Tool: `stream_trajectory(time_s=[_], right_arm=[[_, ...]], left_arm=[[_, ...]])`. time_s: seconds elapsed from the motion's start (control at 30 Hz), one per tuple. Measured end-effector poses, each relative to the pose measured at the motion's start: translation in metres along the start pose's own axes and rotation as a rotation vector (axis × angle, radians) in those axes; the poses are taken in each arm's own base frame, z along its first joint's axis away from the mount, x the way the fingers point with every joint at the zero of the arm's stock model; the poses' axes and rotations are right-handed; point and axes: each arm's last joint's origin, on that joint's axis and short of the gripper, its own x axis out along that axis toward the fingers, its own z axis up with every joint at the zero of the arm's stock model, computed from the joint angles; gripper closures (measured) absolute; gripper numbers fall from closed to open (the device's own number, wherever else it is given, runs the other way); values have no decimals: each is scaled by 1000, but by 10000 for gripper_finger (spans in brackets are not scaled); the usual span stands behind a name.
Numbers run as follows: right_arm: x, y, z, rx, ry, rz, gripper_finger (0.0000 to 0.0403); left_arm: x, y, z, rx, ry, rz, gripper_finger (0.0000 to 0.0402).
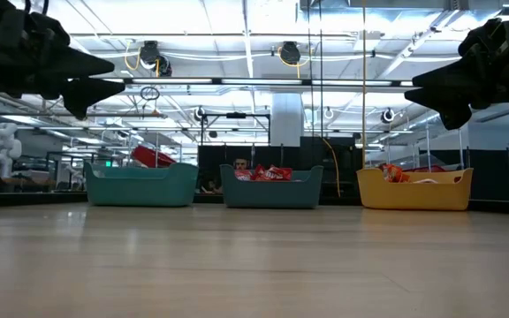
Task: Sort candy
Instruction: Return to Home Position
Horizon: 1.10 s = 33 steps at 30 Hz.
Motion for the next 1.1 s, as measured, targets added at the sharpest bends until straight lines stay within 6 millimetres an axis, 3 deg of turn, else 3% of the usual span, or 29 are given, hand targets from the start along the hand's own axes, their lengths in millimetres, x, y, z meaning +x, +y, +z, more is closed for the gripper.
stream_trajectory(time_s=[0.5,1.1], right_arm=[[0,0,0,0,0,0,234],[0,0,0,-1,1,0,234]], left_arm=[[-1,6,4,76,-50,223,141],[-1,6,4,96,-48,226,141]])
